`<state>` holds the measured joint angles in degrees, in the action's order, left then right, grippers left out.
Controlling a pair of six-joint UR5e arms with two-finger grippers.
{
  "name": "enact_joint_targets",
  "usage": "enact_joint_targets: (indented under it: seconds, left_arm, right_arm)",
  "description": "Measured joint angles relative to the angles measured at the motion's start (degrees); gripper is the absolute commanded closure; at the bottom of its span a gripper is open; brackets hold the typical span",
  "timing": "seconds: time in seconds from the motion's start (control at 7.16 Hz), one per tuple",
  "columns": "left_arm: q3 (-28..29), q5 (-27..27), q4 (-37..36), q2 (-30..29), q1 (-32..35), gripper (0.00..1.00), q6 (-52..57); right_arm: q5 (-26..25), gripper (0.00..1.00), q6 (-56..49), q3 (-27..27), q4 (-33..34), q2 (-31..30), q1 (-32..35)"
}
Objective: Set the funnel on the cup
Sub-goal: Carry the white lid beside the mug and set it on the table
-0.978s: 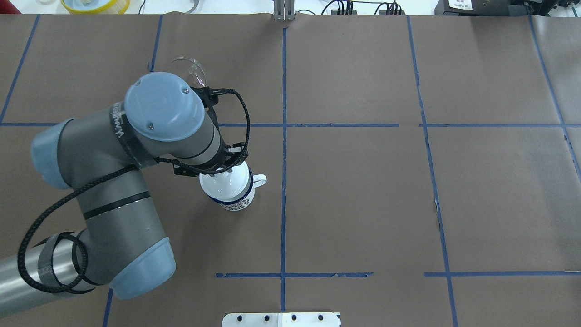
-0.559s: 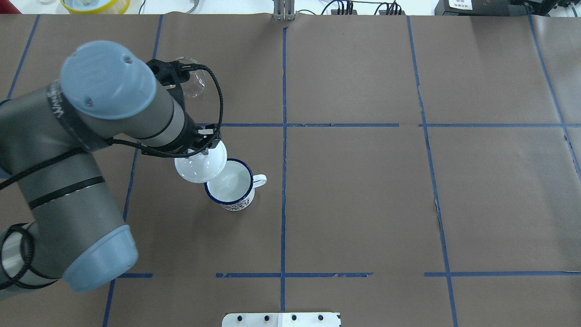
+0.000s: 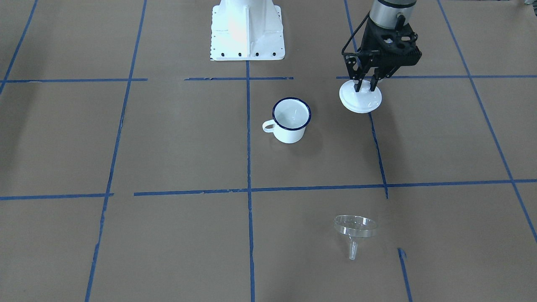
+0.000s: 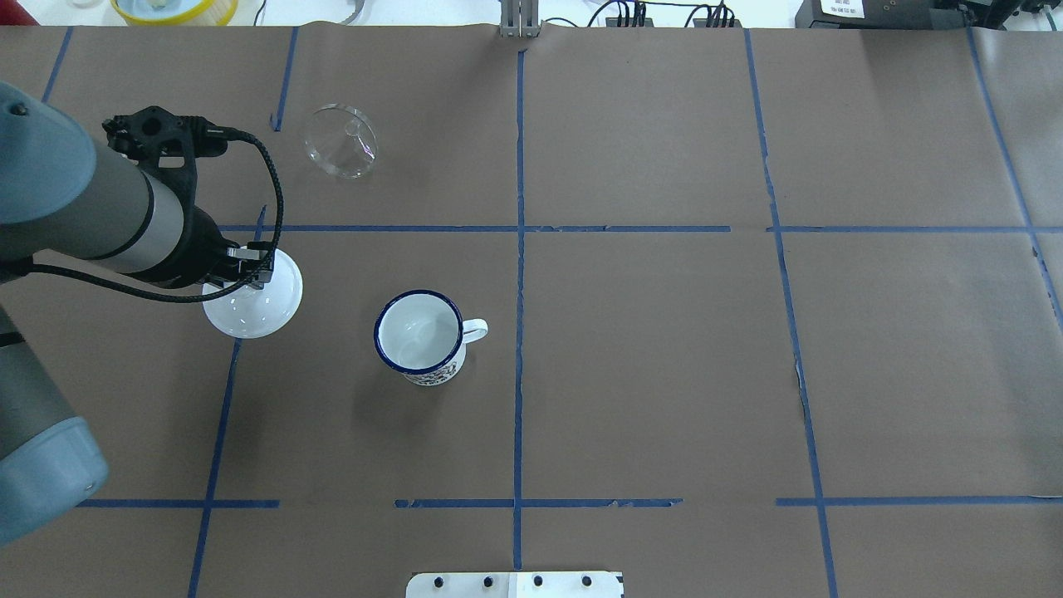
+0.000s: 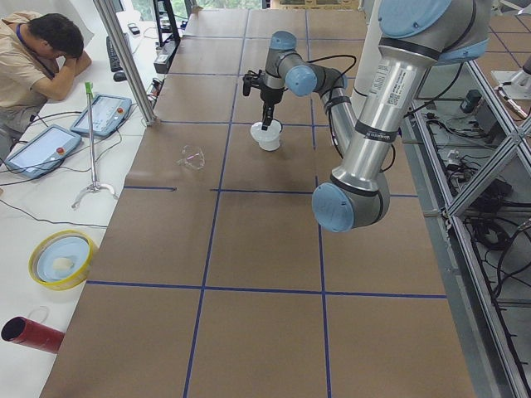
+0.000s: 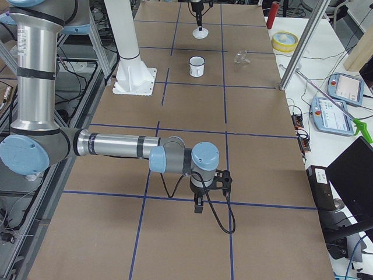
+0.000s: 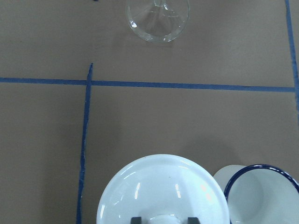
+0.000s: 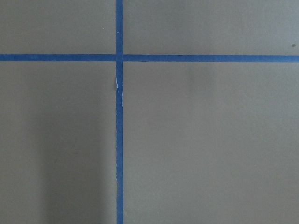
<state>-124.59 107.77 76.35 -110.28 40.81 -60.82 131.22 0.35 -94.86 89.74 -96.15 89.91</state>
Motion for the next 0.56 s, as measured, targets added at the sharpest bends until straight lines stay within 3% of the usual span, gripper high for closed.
enact_joint_targets:
  seconds: [0.28, 0.56]
  left_arm:
    - [12.3, 0.2, 13.3, 0.4, -0.3, 1.0, -0.3]
    - [20.6, 0.2, 22.0, 0.5, -0.8, 1.0, 0.0]
  right_arm:
    - [0.0, 0.0, 0.0, 0.0, 0.0, 0.0, 0.0]
    - [0.0, 0.0, 0.0, -0.1, 0.0, 0.0, 0.0]
